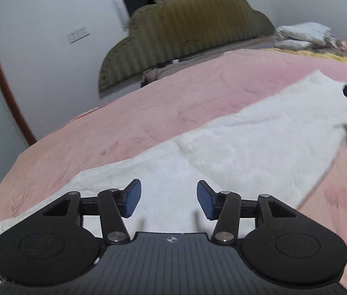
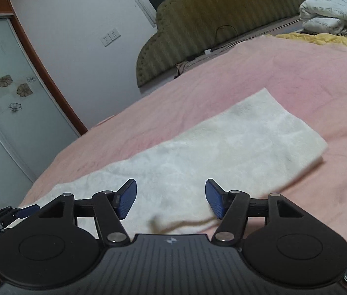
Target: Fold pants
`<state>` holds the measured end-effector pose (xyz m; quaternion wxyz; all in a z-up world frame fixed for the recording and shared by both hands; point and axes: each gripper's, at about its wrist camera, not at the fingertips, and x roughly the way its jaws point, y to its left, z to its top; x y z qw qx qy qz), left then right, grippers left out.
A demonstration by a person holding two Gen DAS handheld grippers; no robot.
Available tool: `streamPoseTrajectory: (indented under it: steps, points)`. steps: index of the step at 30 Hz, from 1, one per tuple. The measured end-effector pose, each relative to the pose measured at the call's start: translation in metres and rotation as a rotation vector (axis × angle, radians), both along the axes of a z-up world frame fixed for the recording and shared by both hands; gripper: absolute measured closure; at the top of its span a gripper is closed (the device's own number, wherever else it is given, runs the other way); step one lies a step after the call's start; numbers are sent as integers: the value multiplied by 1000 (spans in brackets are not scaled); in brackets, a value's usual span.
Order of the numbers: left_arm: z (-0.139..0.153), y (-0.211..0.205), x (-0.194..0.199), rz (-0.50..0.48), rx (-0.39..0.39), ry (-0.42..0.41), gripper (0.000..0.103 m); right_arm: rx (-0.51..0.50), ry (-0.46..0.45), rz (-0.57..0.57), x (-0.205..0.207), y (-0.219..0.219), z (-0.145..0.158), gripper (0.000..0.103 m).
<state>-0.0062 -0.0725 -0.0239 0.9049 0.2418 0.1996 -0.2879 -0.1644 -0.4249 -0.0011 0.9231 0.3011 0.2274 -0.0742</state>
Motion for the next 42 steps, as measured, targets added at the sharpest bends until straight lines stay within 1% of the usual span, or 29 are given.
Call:
streamPoseTrajectory:
  steps: [2, 3, 4, 5, 6, 7, 9, 10, 12, 13, 15, 19, 21, 23, 24, 25, 26, 27, 29, 31, 32, 33, 35, 37, 39, 40, 42]
  points:
    - [-1, -12, 6, -4, 1, 21, 46, 8, 88, 41, 10, 1, -11, 39]
    - [-4, -16, 6, -22, 18, 30, 46, -27, 106, 67, 10, 6, -12, 39]
    - [-9, -17, 5, -51, 51, 47, 46, -65, 102, 72, 6, 11, -9, 39]
    - [-13, -20, 3, -82, 80, 62, 46, -73, 99, 49, -1, 11, -4, 39]
    - [-17, -19, -1, -105, 86, 66, 46, -65, 80, 10, -11, 8, 0, 39]
    - [-20, -18, -4, -118, 80, 58, 46, -48, 61, -30, -21, 3, 3, 39]
    - [-22, -18, -9, -123, 68, 31, 46, 8, 74, -103, -35, -12, 3, 39]
    - [-23, -19, -9, -117, 58, 26, 46, 47, 88, -110, -39, -17, 0, 37]
    - [-24, -20, -6, -103, 44, 49, 45, 146, 100, -104, -43, -27, -14, 37]
    - [-26, -21, -3, -97, 44, 68, 45, 192, 85, -113, -42, -30, -20, 37]
    - [-27, -20, -2, -85, 34, 79, 43, 232, 29, -127, -40, -37, -27, 37]
    - [-26, -17, -6, -91, 44, 51, 40, 209, -28, -250, -22, -55, -34, 37]
    - [-26, -16, -6, -82, 45, 38, 35, 196, -55, -333, -11, -66, -37, 37]
    - [-27, -17, -6, -74, 44, 34, 34, 201, -81, -398, -4, -76, -41, 39]
    - [-27, -17, -6, -71, 44, 35, 34, 210, -86, -427, 0, -82, -43, 42]
    - [-27, -18, -5, -69, 44, 36, 34, 217, -80, -454, 3, -86, -45, 55]
    - [-27, -19, -5, -69, 43, 36, 34, 222, -70, -473, 6, -91, -48, 73]
    - [-26, -20, -5, -68, 42, 37, 34, 234, -66, -483, 8, -95, -52, 80]
    - [-25, -20, -3, -60, 29, 41, 34, 255, -72, -478, 8, -99, -55, 85]
    - [-21, -18, 0, -45, -6, 52, 35, 217, -69, -470, 8, -95, -50, 86]
    - [-17, -16, 3, -38, -42, 67, 35, 179, -71, -459, 9, -91, -44, 86]
    - [-12, -12, 7, -32, -83, 89, 35, 130, -75, -440, 12, -85, -35, 87]
    - [0, -4, 18, -20, -189, 162, 34, 3, -93, -367, 21, -63, -11, 87]
    - [8, 5, 34, 6, -297, 269, 34, -150, -99, -254, 36, -29, 13, 88]
    - [10, 13, 55, 38, -396, 409, 34, -277, -97, -135, 53, 7, 28, 87]
    - [9, 17, 65, 54, -447, 492, 34, -322, -97, -68, 62, 26, 31, 88]
    - [4, 24, 83, 80, -562, 651, 34, -346, -81, 48, 77, 56, 29, 88]
